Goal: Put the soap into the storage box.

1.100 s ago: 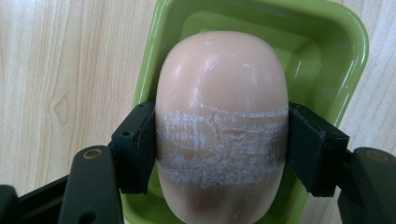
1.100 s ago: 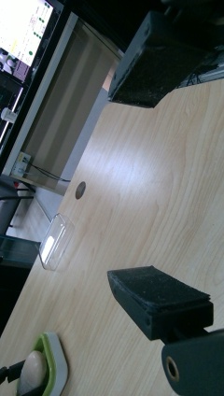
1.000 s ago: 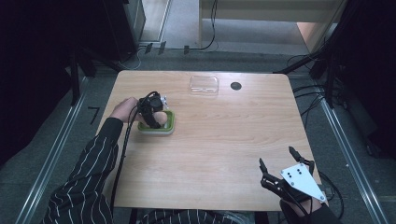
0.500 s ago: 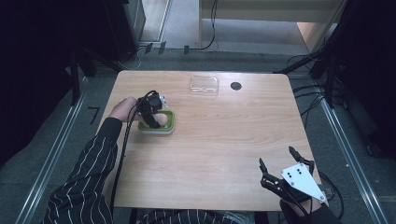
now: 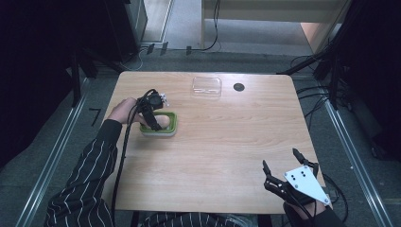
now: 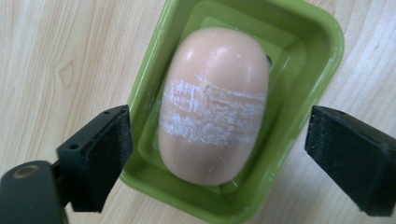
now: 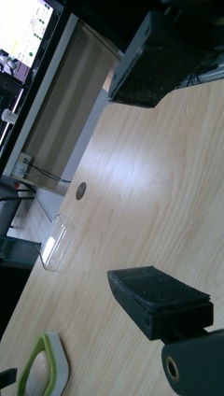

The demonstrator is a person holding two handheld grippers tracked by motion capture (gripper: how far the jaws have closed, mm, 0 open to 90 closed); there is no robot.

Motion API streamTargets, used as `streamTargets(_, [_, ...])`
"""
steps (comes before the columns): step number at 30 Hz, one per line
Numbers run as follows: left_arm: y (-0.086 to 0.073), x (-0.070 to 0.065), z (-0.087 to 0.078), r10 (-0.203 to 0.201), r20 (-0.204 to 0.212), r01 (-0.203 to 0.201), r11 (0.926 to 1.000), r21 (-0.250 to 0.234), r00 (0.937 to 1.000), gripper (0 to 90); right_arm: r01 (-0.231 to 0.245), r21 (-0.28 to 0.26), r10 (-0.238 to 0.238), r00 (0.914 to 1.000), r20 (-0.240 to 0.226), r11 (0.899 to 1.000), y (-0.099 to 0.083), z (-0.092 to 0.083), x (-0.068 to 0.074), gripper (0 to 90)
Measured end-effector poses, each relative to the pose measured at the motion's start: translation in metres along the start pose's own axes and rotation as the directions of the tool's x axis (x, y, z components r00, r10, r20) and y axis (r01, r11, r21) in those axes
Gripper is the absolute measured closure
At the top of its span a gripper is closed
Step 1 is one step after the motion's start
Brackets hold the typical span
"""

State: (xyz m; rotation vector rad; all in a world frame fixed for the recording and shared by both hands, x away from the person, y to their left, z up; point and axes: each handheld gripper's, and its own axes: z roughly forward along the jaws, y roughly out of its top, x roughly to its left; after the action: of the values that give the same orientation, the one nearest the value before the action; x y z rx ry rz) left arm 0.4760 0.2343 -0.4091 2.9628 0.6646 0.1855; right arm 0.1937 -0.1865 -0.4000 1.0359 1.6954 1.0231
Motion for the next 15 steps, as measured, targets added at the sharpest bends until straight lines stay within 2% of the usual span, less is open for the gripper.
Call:
streamTargets(6, [-0.003, -0.006, -0.007, -0.075, 0.007, 0.075, 0.9971, 0.015, 0.9972, 0.2, 0.000, -0.001, 0.000, 1.0000, -0.001, 1.000, 0.000, 0.000, 0.000, 13.5])
streamTargets(12, [-0.010, -0.015, -0.011, -0.103, 0.012, 0.102, 0.9942, 0.032, 0.9946, 0.0, -0.005, -0.003, 0.005, 1.0000, 0.001, 1.000, 0.000, 0.000, 0.000, 13.4])
streamTargets(15, [-0.014, -0.020, -0.014, -0.129, 0.009, 0.129, 0.9909, 0.040, 0.9916, 0.0, -0.007, -0.005, 0.007, 1.0000, 0.001, 1.000, 0.000, 0.000, -0.001, 13.5])
